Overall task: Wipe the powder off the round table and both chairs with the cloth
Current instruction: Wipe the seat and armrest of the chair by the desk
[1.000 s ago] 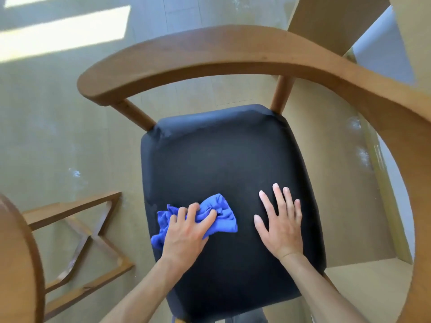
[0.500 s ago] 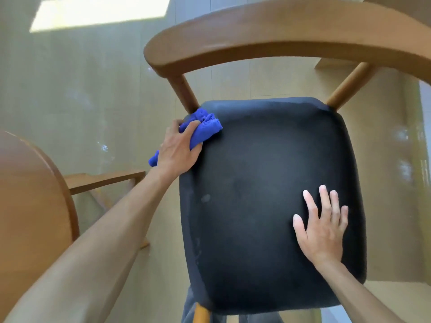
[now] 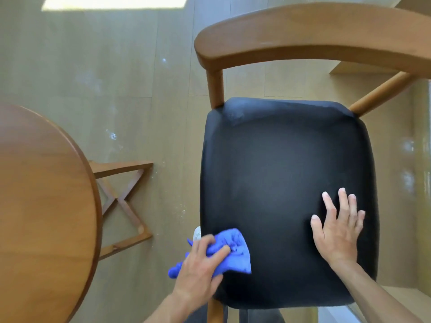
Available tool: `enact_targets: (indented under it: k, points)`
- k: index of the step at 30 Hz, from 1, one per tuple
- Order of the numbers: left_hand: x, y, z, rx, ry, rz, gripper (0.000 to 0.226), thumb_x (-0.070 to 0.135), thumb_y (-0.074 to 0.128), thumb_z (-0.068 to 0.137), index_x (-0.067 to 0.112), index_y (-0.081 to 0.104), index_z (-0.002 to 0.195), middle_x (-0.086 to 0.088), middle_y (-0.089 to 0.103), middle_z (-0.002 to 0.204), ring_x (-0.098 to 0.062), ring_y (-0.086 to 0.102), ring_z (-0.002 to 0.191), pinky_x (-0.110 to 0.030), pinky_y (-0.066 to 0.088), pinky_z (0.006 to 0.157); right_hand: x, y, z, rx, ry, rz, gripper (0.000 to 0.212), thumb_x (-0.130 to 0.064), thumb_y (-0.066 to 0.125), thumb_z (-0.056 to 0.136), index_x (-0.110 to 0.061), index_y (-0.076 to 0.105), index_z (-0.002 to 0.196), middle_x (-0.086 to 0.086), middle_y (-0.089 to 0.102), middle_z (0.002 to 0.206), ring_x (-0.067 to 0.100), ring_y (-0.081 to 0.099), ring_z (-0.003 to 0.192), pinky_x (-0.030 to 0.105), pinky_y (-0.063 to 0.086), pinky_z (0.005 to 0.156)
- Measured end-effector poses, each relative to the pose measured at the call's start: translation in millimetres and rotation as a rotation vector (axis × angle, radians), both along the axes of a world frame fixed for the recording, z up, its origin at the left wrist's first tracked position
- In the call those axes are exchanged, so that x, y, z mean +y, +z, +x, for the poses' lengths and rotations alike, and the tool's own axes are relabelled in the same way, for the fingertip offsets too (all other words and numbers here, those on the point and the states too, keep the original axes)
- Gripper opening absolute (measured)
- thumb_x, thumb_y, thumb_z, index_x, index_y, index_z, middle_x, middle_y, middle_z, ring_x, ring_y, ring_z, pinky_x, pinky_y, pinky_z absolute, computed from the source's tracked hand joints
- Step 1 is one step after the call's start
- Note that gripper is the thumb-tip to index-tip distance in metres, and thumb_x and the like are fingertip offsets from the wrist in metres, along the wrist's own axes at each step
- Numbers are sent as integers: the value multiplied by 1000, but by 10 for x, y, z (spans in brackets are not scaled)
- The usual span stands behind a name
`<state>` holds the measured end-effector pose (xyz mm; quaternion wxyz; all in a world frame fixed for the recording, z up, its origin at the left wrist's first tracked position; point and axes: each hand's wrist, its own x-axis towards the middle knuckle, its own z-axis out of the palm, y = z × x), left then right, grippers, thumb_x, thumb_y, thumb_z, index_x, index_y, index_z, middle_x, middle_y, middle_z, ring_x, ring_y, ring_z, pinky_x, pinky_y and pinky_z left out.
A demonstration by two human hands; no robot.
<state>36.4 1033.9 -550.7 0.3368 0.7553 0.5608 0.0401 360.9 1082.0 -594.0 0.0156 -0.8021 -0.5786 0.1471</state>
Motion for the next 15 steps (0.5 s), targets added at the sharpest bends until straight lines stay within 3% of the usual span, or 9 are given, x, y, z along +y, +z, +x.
enact_targets:
  k: [3, 6, 9, 12, 15]
  points:
    - [-275, 54, -11, -53, -93, -25, 43, 26, 54, 66, 36, 56, 108, 1, 40, 111, -12, 44, 90, -23, 49, 58, 3, 22, 9, -7, 2, -11, 66, -41, 31, 84, -12, 38, 142, 12, 17, 158, 33, 9, 147, 60, 9, 116]
    - [-121, 124, 30, -78, -102, 71, 41, 24, 53, 66, 33, 55, 107, -2, 40, 110, -16, 48, 88, -26, 51, 63, -2, 36, 17, -9, 8, -17, 66, -41, 31, 84, -11, 39, 142, 13, 18, 157, 33, 10, 147, 61, 10, 116]
    - [713, 133, 186, -39, 46, 218, 43, 23, 49, 70, 27, 50, 113, -7, 37, 115, -31, 54, 92, -35, 54, 73, -10, 33, 20, -12, 10, -14, 65, -41, 32, 85, -11, 39, 142, 13, 19, 157, 34, 10, 147, 60, 10, 116]
    - [1719, 46, 305, 44, 212, 277, 46, 15, 55, 74, 27, 47, 118, -6, 33, 116, -34, 51, 92, -45, 52, 70, -16, 29, 40, -12, 30, -10, 64, -41, 32, 85, -12, 38, 142, 14, 19, 157, 34, 11, 147, 61, 11, 115]
    - [1934, -33, 326, 180, 149, 237, 47, 17, 56, 72, 29, 45, 116, -13, 42, 117, -36, 47, 93, -47, 49, 65, -9, 32, 53, -5, 27, -12, 65, -42, 32, 85, -13, 38, 143, 13, 18, 157, 33, 10, 147, 59, 10, 116]
